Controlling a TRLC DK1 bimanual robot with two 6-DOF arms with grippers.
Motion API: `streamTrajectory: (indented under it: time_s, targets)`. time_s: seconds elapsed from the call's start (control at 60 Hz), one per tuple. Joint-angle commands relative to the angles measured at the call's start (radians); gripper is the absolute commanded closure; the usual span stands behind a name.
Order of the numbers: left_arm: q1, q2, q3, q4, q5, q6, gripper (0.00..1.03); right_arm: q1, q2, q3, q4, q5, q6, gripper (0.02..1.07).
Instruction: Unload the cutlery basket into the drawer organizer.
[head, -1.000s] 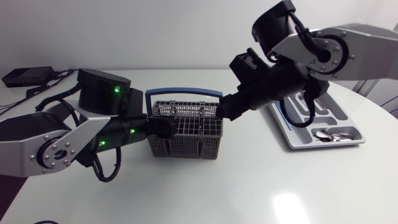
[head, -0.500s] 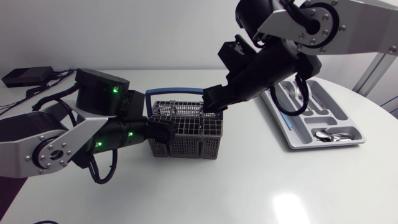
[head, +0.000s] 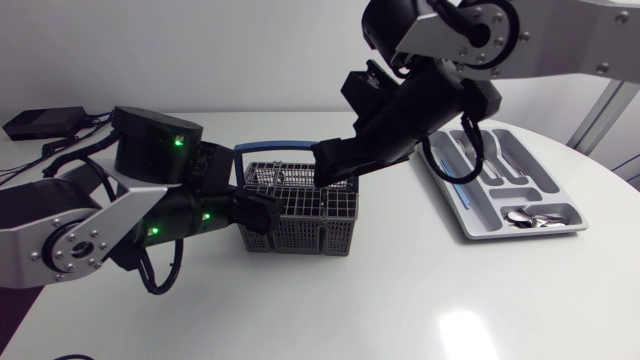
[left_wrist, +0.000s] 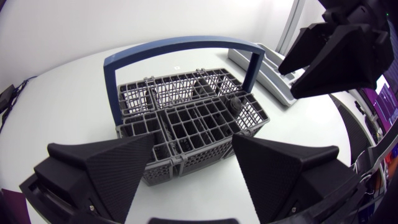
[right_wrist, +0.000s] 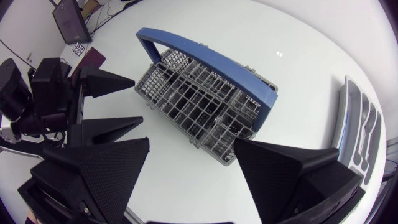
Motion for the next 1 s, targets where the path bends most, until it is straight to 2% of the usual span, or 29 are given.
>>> streamTrajectory:
  time_s: [0.0,0.217,0.317,0.467,0.717,0.8,0.983]
  targets:
    - [-0.006,-0.015,-0.006,-0.013,0.003,0.032,0.15,0.0,0.032,0.022,-0.021,-0.008,0.033,0.07]
    - [-0.005,-0.035,-0.016,-0.033,0.008,0.087,0.13,-0.011,0.012,-0.008,-0.024,-0.031,0.129,0.07]
    - [-0.003,-0.038,-0.017,-0.051,0.014,0.139,0.12,-0.01,0.011,-0.024,0.008,-0.052,0.267,0.07]
    - [0.006,-0.038,-0.017,-0.087,0.039,0.193,0.12,-0.011,0.024,-0.021,0.011,-0.046,0.29,0.07]
    - [0.032,-0.04,0.003,-0.171,0.149,0.323,0.12,-0.002,0.069,-0.04,0.076,-0.043,0.37,0.07]
    - [0.037,-0.04,0.006,-0.183,0.171,0.366,0.12,0.01,0.075,-0.039,0.085,-0.011,0.393,0.07]
    - [0.065,-0.043,0.029,-0.265,0.275,0.437,0.12,0.027,0.09,-0.044,0.091,0.021,0.43,0.09]
